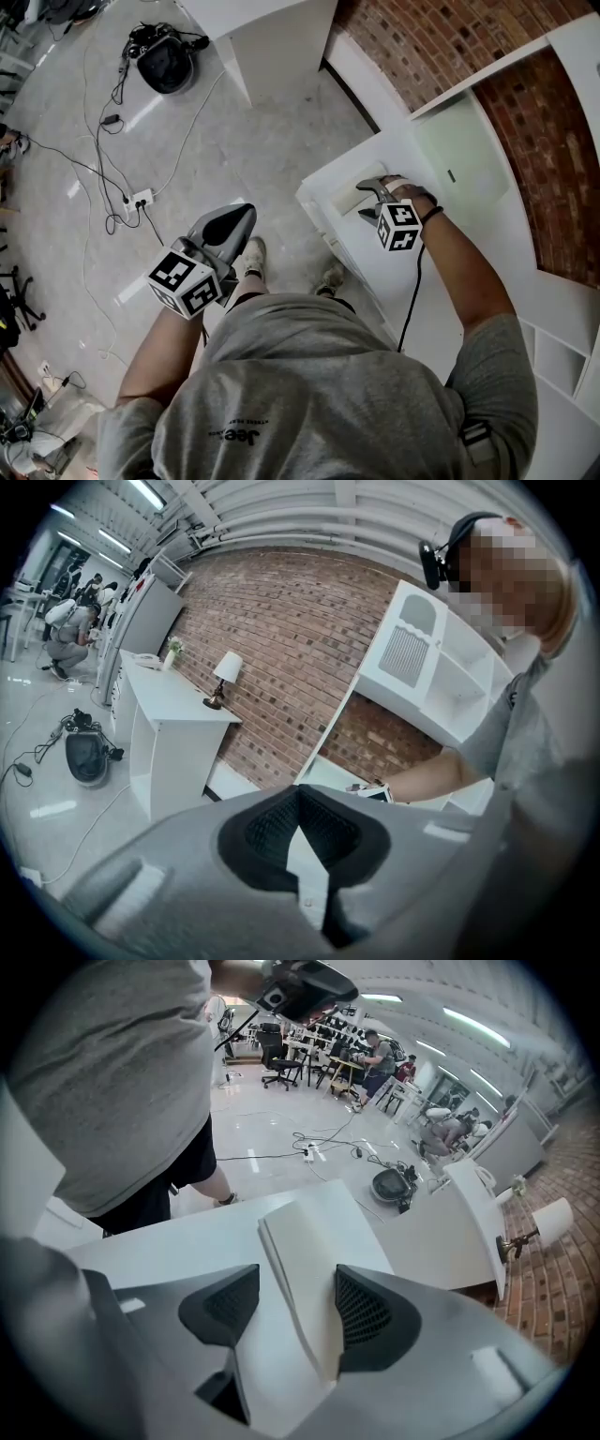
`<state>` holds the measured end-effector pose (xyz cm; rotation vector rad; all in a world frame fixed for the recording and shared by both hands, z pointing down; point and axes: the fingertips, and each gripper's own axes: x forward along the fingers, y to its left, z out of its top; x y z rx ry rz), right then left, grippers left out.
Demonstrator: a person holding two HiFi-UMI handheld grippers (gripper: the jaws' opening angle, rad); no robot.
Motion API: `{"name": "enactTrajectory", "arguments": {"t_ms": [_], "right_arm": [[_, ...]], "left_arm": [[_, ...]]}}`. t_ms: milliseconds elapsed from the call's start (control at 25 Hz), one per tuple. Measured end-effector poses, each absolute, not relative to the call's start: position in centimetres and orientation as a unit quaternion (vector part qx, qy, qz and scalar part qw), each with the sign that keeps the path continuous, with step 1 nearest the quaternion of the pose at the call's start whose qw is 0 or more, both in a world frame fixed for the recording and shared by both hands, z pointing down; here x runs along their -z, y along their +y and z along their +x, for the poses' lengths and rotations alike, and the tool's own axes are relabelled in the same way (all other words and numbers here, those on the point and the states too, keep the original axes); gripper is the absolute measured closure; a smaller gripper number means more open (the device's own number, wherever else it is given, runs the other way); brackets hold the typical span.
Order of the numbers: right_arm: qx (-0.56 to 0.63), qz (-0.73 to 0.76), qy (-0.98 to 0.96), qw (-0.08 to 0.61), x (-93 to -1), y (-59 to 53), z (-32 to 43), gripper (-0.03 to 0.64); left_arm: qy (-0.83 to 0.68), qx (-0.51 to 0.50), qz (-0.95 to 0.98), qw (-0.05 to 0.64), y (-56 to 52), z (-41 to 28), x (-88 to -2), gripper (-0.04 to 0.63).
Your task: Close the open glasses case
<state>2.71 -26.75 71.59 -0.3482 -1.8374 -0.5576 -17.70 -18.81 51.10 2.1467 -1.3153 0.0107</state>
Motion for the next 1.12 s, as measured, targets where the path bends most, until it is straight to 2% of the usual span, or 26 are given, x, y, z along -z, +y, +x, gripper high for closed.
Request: {"name": "enactTrajectory", "arguments": {"t_ms": [240, 400, 680, 1120], "right_arm": [[0.213, -0.139, -0.788, 0.56, -71.5, -26.7, 2.5, 0.35], [0.178, -0.119, -0.808, 0.549, -70.9, -26.7, 2.1, 0.31], [0.139, -0.072, -0.85, 0.503, -67.2, -26.6, 1.5, 0.322], [0.007, 0.073, -0.936, 0.344, -56.2, -27.0, 2.7, 0.401]], "left_arm": [[-0.493, -0.009, 0.816, 0.302, -18.9, -17.5, -50.8, 0.598], [-0.491, -0.01, 0.819, 0.296, -19.2, -17.0, -50.4, 0.598], [-0.481, -0.014, 0.83, 0.282, -19.9, -15.8, -49.3, 0.598], [-0.451, -0.014, 0.857, 0.25, -22.2, -12.6, -46.6, 0.598]]}}
